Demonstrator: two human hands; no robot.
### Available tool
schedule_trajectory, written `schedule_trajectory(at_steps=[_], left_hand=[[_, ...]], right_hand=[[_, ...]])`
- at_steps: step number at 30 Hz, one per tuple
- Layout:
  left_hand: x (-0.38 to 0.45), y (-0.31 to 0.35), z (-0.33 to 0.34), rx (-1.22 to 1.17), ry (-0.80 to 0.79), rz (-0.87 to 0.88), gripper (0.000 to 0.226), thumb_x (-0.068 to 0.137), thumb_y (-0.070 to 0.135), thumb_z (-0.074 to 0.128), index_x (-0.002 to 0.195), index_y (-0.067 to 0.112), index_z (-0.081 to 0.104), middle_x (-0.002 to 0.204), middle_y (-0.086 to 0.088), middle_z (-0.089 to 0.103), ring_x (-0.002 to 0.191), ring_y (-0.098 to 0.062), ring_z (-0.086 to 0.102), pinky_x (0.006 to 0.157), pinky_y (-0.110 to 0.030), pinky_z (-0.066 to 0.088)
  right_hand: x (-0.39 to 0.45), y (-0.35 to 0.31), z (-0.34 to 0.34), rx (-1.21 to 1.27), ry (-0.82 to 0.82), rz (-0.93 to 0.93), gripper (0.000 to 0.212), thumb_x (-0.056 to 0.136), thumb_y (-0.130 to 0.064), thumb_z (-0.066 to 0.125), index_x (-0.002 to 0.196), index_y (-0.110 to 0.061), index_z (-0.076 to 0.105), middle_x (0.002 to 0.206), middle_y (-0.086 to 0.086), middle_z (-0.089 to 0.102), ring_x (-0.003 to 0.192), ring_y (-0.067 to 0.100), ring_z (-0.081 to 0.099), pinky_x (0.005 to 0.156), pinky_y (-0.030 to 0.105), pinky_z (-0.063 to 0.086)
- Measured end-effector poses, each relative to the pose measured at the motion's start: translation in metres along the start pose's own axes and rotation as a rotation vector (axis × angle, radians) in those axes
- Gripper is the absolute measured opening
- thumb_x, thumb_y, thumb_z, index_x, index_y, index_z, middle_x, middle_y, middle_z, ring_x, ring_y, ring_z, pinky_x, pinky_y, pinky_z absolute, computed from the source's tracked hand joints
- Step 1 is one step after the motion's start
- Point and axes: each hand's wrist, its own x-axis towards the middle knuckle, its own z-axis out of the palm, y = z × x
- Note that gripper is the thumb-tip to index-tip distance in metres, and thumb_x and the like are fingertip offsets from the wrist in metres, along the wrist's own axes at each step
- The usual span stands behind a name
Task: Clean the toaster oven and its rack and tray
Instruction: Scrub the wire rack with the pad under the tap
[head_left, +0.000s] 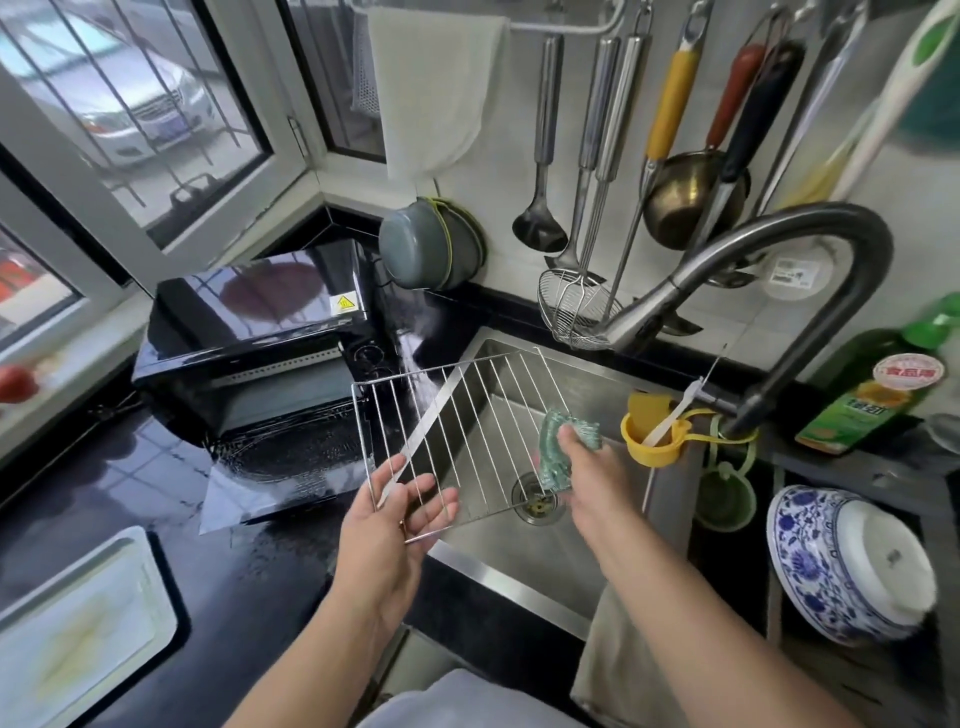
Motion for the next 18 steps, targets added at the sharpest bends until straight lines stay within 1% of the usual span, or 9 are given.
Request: schedule_trajectory(at_steps=[2, 3, 5, 7, 9, 11, 14, 16, 18], left_hand=[[0.001, 0.005, -0.001, 0.037, -0.003, 0.007, 0.030, 0.110, 0.002, 0.038, 0.133, 0.011, 0.056, 0.103, -0.020, 0.067, 0.086, -0.040, 0.075, 0.079, -0.049, 0.064], [0.004, 0.012, -0.005, 0.059, -0.002, 0.007, 0.030, 0.110, 0.003, 0.037, 0.132, 0.011, 0.057, 0.105, -0.020, 0.067, 0.084, -0.039, 0.075, 0.077, -0.048, 0.065], [0.011, 0.027, -0.017, 0.120, -0.026, -0.019, 0.031, 0.111, 0.005, 0.037, 0.133, 0.012, 0.058, 0.105, -0.019, 0.067, 0.082, -0.037, 0.075, 0.072, -0.046, 0.066], [0.014, 0.040, -0.026, 0.190, -0.082, -0.066, 0.032, 0.111, 0.006, 0.039, 0.135, 0.013, 0.058, 0.096, -0.015, 0.069, 0.080, -0.036, 0.075, 0.069, -0.042, 0.064], [0.013, 0.045, -0.025, 0.250, -0.145, -0.105, 0.031, 0.110, 0.006, 0.042, 0.135, 0.013, 0.059, 0.087, -0.012, 0.069, 0.078, -0.035, 0.074, 0.068, -0.042, 0.064], [0.008, 0.045, -0.019, 0.268, -0.204, -0.125, 0.030, 0.109, 0.006, 0.042, 0.133, 0.012, 0.059, 0.084, -0.012, 0.067, 0.077, -0.035, 0.073, 0.069, -0.043, 0.065], [0.007, 0.044, -0.013, 0.254, -0.232, -0.120, 0.031, 0.110, 0.005, 0.041, 0.134, 0.011, 0.059, 0.084, -0.013, 0.067, 0.076, -0.035, 0.073, 0.068, -0.042, 0.065], [0.008, 0.042, -0.014, 0.225, -0.189, -0.085, 0.031, 0.110, 0.004, 0.040, 0.134, 0.010, 0.059, 0.086, -0.014, 0.069, 0.078, -0.035, 0.074, 0.066, -0.041, 0.064], [0.009, 0.040, -0.018, 0.205, -0.160, -0.079, 0.032, 0.111, 0.005, 0.039, 0.134, 0.010, 0.059, 0.087, -0.014, 0.069, 0.079, -0.035, 0.074, 0.066, -0.040, 0.064]], right_hand=[[-0.002, 0.006, -0.002, -0.056, 0.018, 0.002, 0.018, 0.090, -0.033, 0.069, 0.094, -0.016, 0.073, 0.090, 0.012, 0.076, 0.086, 0.035, 0.073, 0.081, 0.057, 0.058], [-0.005, 0.005, -0.005, -0.088, -0.058, 0.046, 0.018, 0.092, -0.028, 0.067, 0.101, -0.014, 0.072, 0.095, 0.014, 0.075, 0.090, 0.035, 0.073, 0.086, 0.056, 0.056], [-0.010, -0.002, -0.016, -0.152, -0.304, 0.182, 0.023, 0.094, -0.006, 0.062, 0.116, -0.002, 0.064, 0.108, 0.022, 0.071, 0.099, 0.039, 0.069, 0.094, 0.054, 0.051], [-0.012, -0.012, -0.024, -0.203, -0.457, 0.260, 0.029, 0.089, 0.008, 0.061, 0.117, 0.003, 0.061, 0.109, 0.024, 0.070, 0.098, 0.038, 0.068, 0.088, 0.049, 0.055], [-0.010, -0.023, -0.024, -0.182, -0.405, 0.250, 0.031, 0.087, 0.003, 0.067, 0.118, 0.002, 0.061, 0.109, 0.021, 0.071, 0.097, 0.035, 0.069, 0.079, 0.043, 0.058], [-0.006, -0.035, -0.018, -0.182, -0.300, 0.159, 0.030, 0.088, -0.013, 0.072, 0.115, -0.002, 0.065, 0.105, 0.016, 0.073, 0.096, 0.032, 0.070, 0.074, 0.038, 0.058], [0.000, -0.050, -0.009, -0.348, -0.147, -0.010, 0.019, 0.089, -0.032, 0.072, 0.096, -0.015, 0.067, 0.093, 0.001, 0.068, 0.082, 0.017, 0.062, 0.080, 0.034, 0.049], [-0.004, -0.054, -0.010, -0.321, -0.253, 0.003, 0.010, 0.091, -0.014, 0.068, 0.100, -0.010, 0.065, 0.099, 0.010, 0.069, 0.086, 0.023, 0.066, 0.082, 0.038, 0.053], [-0.012, -0.050, -0.012, -0.198, -0.392, 0.129, 0.021, 0.089, 0.009, 0.060, 0.105, -0.004, 0.061, 0.098, 0.016, 0.069, 0.085, 0.027, 0.067, 0.078, 0.039, 0.055]])
